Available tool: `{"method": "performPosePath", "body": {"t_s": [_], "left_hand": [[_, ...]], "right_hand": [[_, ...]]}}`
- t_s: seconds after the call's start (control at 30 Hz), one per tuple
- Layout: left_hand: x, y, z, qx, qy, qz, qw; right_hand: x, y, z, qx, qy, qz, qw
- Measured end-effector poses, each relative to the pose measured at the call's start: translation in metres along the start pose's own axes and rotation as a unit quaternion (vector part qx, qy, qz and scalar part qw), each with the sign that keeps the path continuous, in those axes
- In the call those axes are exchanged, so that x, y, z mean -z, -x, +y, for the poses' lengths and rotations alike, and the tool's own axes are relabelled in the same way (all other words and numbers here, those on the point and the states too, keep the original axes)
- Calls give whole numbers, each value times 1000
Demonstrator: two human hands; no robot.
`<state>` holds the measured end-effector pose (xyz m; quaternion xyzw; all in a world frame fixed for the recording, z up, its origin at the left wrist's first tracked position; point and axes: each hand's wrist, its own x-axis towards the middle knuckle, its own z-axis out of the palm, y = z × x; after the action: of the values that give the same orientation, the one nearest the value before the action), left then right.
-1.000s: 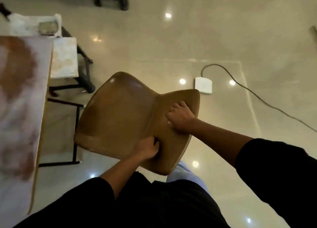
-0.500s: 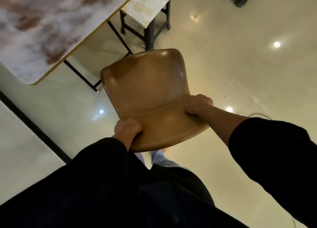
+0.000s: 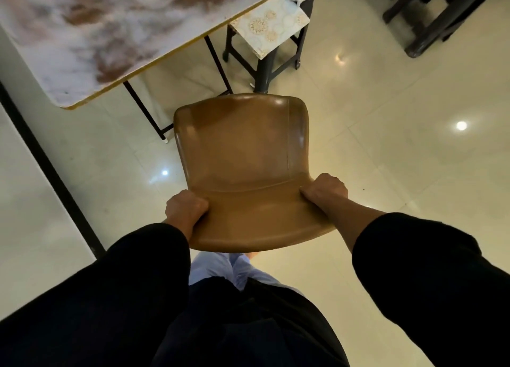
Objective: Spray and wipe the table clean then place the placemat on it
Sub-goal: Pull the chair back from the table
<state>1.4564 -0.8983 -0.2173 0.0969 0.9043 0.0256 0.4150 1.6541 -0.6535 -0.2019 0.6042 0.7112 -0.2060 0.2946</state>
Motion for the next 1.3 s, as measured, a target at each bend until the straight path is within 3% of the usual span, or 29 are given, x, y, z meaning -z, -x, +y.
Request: {"method": "performPosePath", "body": {"t_s": [0.3,0.83,1.3], "left_hand": [[-1,18,-15,48,69,12,996],[14,3,-22,108,207,8,972],[7,-16,-22,88,175,-3,981]], "right_hand": [[18,4,-16,43,2,44,998],[63,-28,-108,120,88,67,987],[50,-44,-107,124,132,47,982]]}}
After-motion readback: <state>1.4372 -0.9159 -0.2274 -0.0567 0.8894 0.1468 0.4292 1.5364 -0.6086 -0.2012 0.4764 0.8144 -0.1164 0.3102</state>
